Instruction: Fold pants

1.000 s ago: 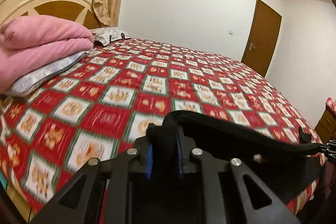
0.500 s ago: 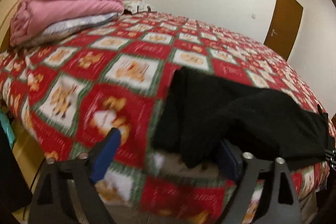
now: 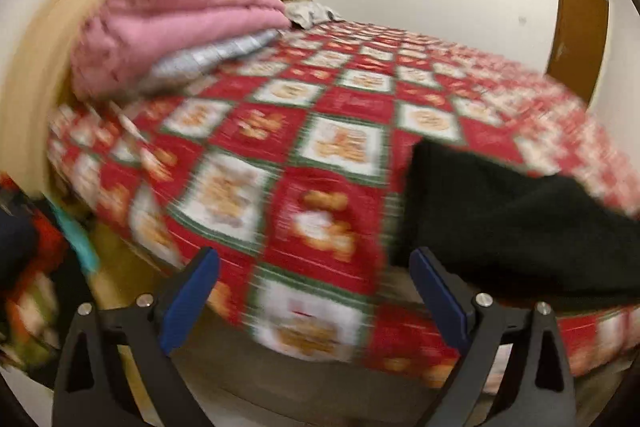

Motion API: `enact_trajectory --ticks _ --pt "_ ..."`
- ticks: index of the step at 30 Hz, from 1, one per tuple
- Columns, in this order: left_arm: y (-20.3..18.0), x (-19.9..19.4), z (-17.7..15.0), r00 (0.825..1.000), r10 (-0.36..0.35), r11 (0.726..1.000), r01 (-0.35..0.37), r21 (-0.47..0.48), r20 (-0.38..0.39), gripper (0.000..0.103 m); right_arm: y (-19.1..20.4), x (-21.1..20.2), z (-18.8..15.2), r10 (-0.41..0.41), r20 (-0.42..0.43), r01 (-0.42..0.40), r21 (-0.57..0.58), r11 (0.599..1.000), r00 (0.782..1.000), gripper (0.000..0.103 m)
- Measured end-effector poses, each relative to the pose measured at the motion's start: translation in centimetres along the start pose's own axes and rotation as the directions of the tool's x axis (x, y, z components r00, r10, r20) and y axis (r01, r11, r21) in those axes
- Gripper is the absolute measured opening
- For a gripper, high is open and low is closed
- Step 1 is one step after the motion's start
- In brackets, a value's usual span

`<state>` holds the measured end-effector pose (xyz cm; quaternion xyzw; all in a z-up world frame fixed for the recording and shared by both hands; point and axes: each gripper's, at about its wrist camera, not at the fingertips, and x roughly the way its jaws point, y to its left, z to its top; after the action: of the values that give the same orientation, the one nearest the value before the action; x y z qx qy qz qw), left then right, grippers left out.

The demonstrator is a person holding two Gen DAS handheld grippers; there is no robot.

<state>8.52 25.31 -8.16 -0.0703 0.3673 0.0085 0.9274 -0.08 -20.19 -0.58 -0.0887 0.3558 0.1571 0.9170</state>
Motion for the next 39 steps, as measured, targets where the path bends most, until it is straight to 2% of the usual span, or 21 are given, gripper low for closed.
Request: enact_trajectory --ticks 2,4,7,10,11,12,15,17,18,20,22,23,24,27,28,29,30,31,32,35,39 --pt "-0.3 0.0 -0.3 0.993 -0.114 0.991 0.111 -0.079 -0.034 0.097 1.0 1.3 1.4 0.037 0.019 -0.037 0.007 0.999 0.999 0.055" --pt "-1.2 0.0 -0.7 0.970 -0.240 0.962 0.231 -0.149 -0.048 0.095 2.1 2.6 2.2 0.059 0.031 -0.060 0.008 0.998 0.998 0.055" --pt "-3.1 0.6 -0.7 0.939 -0.341 0.925 0.328 -0.194 -0.037 0.091 3.6 5.0 3.1 0.059 0.052 -0.060 0.033 0.998 0.997 0.055" --pt "-4.1 2.2 -0.1 0.924 -0.381 0.900 0.362 -0.245 -0.035 0.085 4.3 6.9 3.1 0.048 0.076 -0.055 0.090 0.994 0.996 0.055" --pt "-4.1 2.8 0.1 0.921 -0.389 0.890 0.367 -0.270 -0.032 0.085 4.5 7.9 2.8 0.040 0.063 -0.047 0.120 0.992 0.997 0.055" --pt "-3.9 3.5 0.3 0.918 -0.397 0.876 0.371 -0.309 -0.024 0.079 4.5 8.5 2.4 0.045 0.046 -0.051 0.143 0.988 0.998 0.055" --pt "-2.9 5.1 0.7 0.918 -0.396 0.848 0.359 -0.391 -0.016 0.041 4.9 10.8 0.5 0.093 -0.042 -0.084 0.192 0.978 0.995 0.055" --pt "-2.5 5.5 0.9 0.915 -0.403 0.834 0.367 -0.412 -0.001 0.031 5.9 10.3 -0.2 0.060 -0.027 -0.056 0.133 0.990 0.998 0.056" --pt "-2.3 5.3 1.1 0.917 -0.399 0.834 0.371 -0.408 0.019 0.027 6.3 10.2 -0.2 0.056 -0.042 -0.052 0.109 0.993 0.998 0.056" --pt "-2.6 4.4 1.5 0.935 -0.353 0.868 0.343 -0.358 0.041 0.018 6.7 10.0 -0.1 0.070 -0.053 -0.066 0.084 0.994 0.996 0.056" --pt "-3.6 3.1 1.9 0.964 -0.254 0.934 0.266 -0.240 0.077 0.018 6.7 10.2 -0.1 0.104 -0.063 -0.099 0.089 0.991 0.993 0.056" --pt "-4.4 2.8 1.9 0.981 -0.179 0.969 0.189 -0.162 0.074 0.018 6.8 10.3 -0.2 0.103 -0.066 -0.098 0.081 0.992 0.992 0.056" --pt "-4.9 3.2 1.9 0.992 -0.120 0.986 0.124 -0.113 0.040 0.018 7.0 10.3 -0.3 0.099 -0.069 -0.095 0.068 0.993 0.993 0.056" --pt "-4.7 3.1 0.9 0.998 -0.067 0.995 0.065 -0.080 -0.021 0.029 7.8 9.8 -1.2 0.102 -0.092 -0.102 0.003 0.995 0.991 0.064" --pt "-4.0 2.5 0.6 0.999 -0.038 0.996 0.036 -0.081 -0.015 0.040 8.2 9.7 -1.6 0.100 -0.098 -0.103 -0.021 0.994 0.990 0.065" --pt "-3.5 2.1 0.5 1.000 0.014 0.997 -0.015 -0.080 -0.009 0.049 8.5 9.5 -1.8 0.093 -0.105 -0.098 -0.046 0.994 0.990 0.067" --pt "-3.0 1.6 0.6 0.995 0.098 0.992 -0.097 -0.079 0.004 0.065 8.8 9.4 -2.0 0.085 -0.112 -0.093 -0.070 0.993 0.990 0.069" --pt "-2.5 1.1 0.7 0.985 0.172 0.982 -0.169 -0.084 0.024 0.068 9.1 9.4 -1.9 0.076 -0.126 -0.089 -0.103 0.991 0.989 0.069" --pt "-2.1 0.6 1.3 0.978 0.205 0.975 -0.200 -0.095 0.046 0.068 9.1 9.4 -1.6 0.079 -0.135 -0.095 -0.114 0.989 0.988 0.069" --pt "-2.7 -0.9 2.7 0.984 0.133 0.986 -0.120 -0.112 0.121 0.068 7.8 8.4 0.5 0.198 -0.102 -0.204 -0.062 0.977 0.975 0.069" --pt "-8.2 -0.4 4.5 0.982 0.021 0.998 -0.031 0.053 0.187 0.070 4.7 7.7 4.5 0.236 0.008 -0.236 0.021 0.972 0.972 0.069"
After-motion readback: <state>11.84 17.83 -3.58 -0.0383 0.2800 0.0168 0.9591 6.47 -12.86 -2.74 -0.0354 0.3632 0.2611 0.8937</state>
